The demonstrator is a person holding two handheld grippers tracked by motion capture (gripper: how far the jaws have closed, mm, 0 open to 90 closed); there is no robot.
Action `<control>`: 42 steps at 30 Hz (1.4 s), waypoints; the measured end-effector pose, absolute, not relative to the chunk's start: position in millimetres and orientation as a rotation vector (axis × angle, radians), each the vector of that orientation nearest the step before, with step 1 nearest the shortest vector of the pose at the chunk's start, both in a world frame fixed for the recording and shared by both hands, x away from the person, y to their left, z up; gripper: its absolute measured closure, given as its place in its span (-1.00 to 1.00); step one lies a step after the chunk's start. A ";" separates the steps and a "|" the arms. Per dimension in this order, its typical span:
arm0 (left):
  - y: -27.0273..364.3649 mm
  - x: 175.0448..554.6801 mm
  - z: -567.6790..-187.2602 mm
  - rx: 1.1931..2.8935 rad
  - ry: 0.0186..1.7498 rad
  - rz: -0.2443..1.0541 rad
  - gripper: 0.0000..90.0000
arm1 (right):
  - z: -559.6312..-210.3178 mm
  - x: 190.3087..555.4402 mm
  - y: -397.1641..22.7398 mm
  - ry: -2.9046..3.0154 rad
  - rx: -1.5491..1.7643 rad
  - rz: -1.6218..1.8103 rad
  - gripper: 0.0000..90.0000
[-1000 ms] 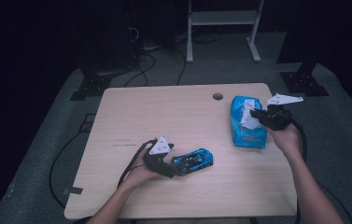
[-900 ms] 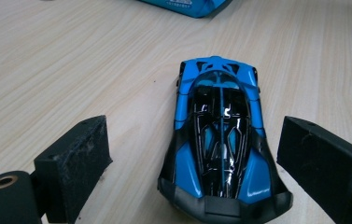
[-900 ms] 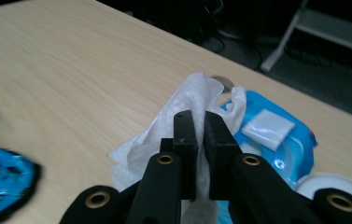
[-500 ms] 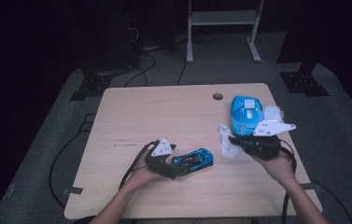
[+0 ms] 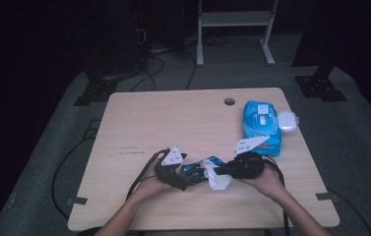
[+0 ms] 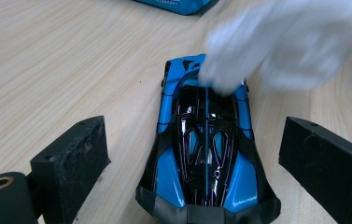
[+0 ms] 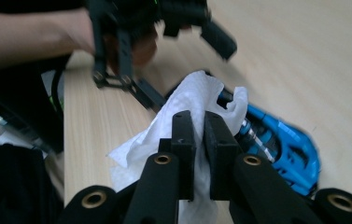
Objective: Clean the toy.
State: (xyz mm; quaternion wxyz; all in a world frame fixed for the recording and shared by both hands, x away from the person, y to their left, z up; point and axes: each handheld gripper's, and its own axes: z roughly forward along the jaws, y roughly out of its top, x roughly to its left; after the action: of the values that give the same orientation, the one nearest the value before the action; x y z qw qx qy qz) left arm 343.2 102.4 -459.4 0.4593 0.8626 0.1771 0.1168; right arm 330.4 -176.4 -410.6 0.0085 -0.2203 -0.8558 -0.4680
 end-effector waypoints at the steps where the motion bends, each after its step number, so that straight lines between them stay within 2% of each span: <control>1: 102.2 342.8 -459.5 2.119 0.436 0.285 -0.83 | -421.0 340.1 -172.9 -2.673 -0.720 -1.398 0.81; 5: 103.2 343.6 -461.2 2.129 0.437 0.273 -0.83 | -430.3 351.0 -168.0 -2.740 -0.756 -1.349 0.73; 9: 103.4 343.3 -463.6 2.163 0.429 0.256 -0.82 | -433.8 355.8 -159.9 -2.786 -0.769 -1.374 0.57; 11: 104.4 343.4 -464.7 2.182 0.415 0.233 -0.70 | -434.1 356.0 -155.9 -2.792 -0.757 -1.399 0.50; 13: 103.8 342.9 -465.8 2.201 0.415 0.237 -0.70 | -436.3 356.7 -149.5 -2.796 -0.741 -1.411 0.46; 18: 103.3 342.0 -467.6 2.235 0.392 0.251 -0.49 | -444.2 351.9 -135.5 -2.860 -0.692 -1.434 0.45; 25: 102.3 341.4 -468.1 2.236 0.394 0.253 -0.48 | -449.7 342.8 -128.3 -2.923 -0.662 -1.438 0.39; 28: 102.9 340.5 -468.2 2.245 0.386 0.273 -0.50 | -455.8 335.3 -127.0 -2.969 -0.654 -1.494 0.49; 30: 101.4 340.6 -469.7 2.248 0.411 0.284 -0.67 | -455.8 335.9 -128.8 -2.953 -0.683 -1.497 0.62; 33: 101.2 342.3 -472.2 2.271 0.433 0.279 -0.72 | -456.5 336.8 -131.6 -2.921 -0.708 -1.496 0.73; 36: 101.8 342.7 -474.8 2.277 0.398 0.251 -0.49 | -457.0 335.9 -132.5 -2.914 -0.715 -1.492 0.78; 42: 97.7 344.5 -475.4 2.281 0.387 0.257 -0.48 | -455.0 342.9 -151.4 -2.919 -0.815 -1.432 0.81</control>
State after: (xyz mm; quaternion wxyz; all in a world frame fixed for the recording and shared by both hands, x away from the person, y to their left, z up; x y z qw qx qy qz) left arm 344.5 97.7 -475.4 0.3956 0.9000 0.1528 0.1012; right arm 342.9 -151.4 -455.0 -0.1050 -0.2418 -0.8660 -0.4249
